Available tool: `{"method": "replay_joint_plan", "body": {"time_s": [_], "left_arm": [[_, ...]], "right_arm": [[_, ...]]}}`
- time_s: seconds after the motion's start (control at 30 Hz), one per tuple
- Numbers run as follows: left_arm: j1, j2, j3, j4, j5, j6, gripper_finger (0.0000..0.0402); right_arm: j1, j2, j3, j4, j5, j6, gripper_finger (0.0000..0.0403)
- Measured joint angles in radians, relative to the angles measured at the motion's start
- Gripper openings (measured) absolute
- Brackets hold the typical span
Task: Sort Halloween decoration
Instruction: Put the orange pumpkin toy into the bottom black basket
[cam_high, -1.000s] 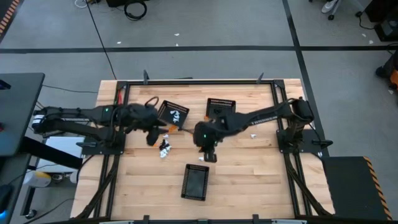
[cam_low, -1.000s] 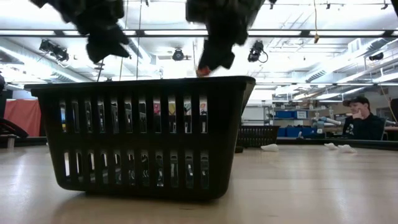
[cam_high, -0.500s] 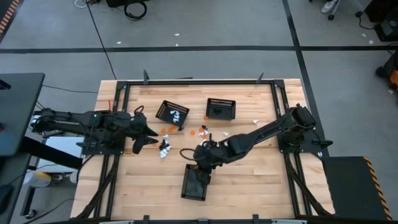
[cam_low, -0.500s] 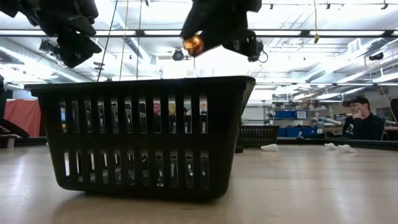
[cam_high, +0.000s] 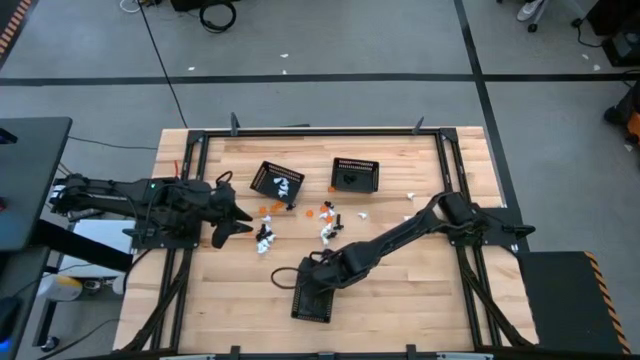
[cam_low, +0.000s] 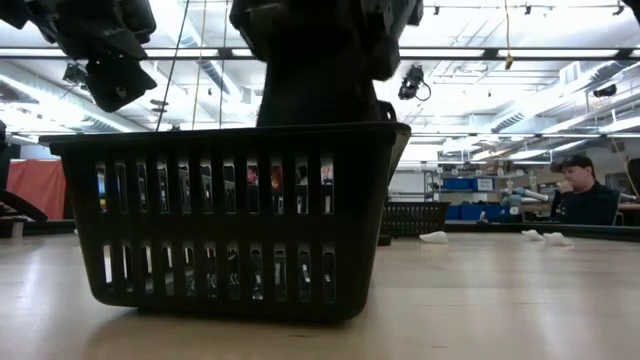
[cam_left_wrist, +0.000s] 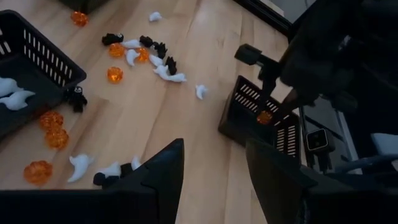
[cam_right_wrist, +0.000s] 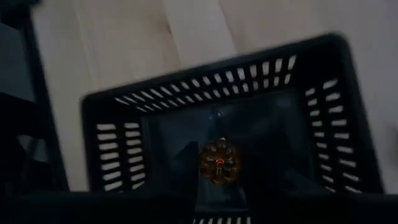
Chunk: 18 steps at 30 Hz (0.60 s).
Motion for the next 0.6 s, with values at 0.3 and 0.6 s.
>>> {"method": "replay_joint_plan", "body": {"time_s": [0.3, 0.6], "left_arm": [[0.0, 0.001, 0.0, 0.003, 0.0, -0.014, 0.0183], [0.0, 0.001, 0.001, 0.006, 0.0, -0.03, 0.0183]], "right_arm": [[-0.001, 0.044, 0.006, -0.016, 0.003, 0.026, 0.011], [-0.013, 0.045, 0.006, -0.015, -0.038, 0.022, 0.0138]]}}
